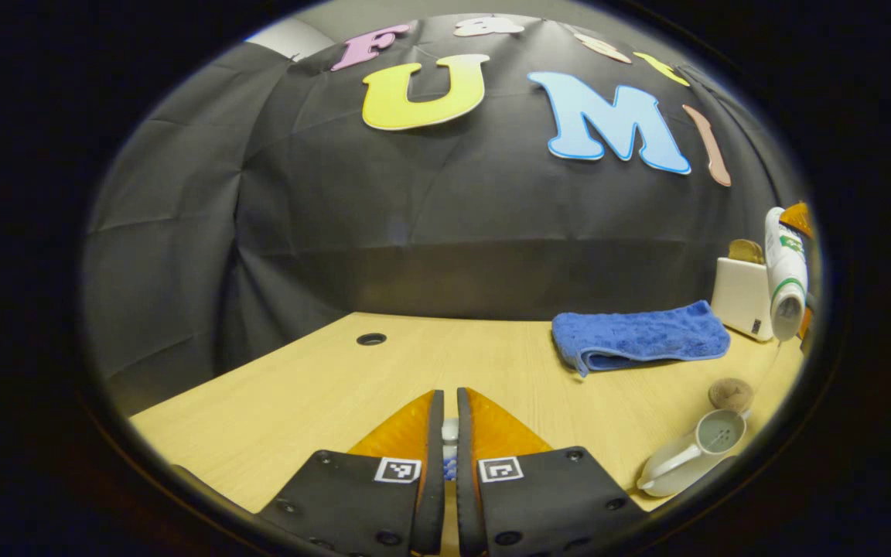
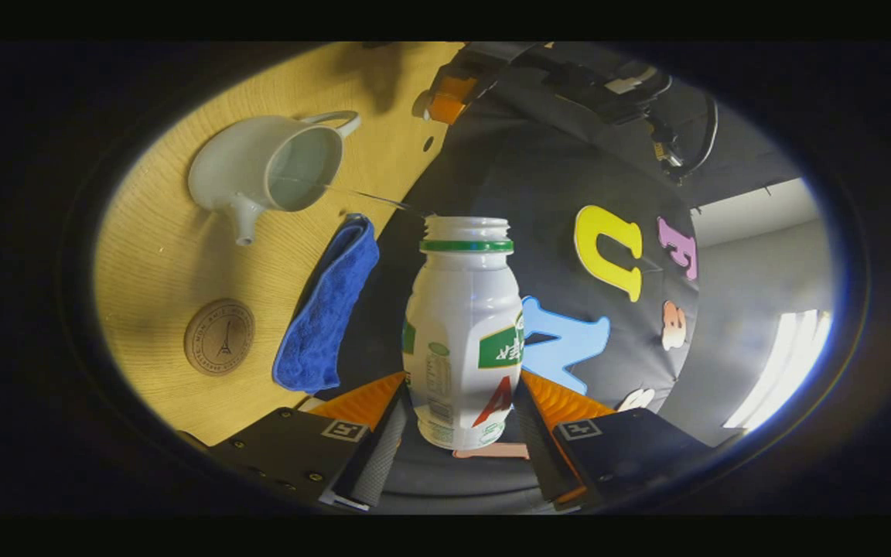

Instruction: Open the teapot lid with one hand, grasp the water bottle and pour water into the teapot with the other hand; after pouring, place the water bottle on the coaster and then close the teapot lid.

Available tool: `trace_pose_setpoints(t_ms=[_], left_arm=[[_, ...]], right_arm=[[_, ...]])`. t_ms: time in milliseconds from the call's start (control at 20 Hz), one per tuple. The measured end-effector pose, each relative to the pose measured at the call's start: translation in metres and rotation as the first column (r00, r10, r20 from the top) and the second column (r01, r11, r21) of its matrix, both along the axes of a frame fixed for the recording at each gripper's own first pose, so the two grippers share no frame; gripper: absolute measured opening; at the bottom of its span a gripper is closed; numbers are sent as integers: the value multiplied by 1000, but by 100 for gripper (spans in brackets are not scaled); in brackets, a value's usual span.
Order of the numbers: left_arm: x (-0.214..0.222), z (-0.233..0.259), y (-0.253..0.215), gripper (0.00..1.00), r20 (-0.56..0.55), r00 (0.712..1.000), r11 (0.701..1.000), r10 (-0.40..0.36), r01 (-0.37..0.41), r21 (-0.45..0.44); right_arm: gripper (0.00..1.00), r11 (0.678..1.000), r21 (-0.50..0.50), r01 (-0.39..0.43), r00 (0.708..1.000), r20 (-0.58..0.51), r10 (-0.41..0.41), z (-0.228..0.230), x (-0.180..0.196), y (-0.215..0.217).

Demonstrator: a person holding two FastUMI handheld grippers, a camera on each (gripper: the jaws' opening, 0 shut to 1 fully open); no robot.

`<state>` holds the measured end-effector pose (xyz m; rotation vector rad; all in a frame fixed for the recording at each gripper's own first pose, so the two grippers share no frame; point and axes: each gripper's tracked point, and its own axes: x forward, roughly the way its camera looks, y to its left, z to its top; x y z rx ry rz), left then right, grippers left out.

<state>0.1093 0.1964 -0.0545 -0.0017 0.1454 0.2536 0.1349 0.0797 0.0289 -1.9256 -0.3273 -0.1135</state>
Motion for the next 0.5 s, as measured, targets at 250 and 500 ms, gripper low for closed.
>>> trace_pose_setpoints(t_ms=[250,500], left_arm=[[0,1,0,13,1,1000,1000,0,0,-3],[0,0,0,17,3,1000,1000,-1,1,-4]], right_arm=[[74,1000,-18,-5,1000,-1,5,-1,1,0],[74,999,-40,-16,1000,4,16,-2,-2,2]])
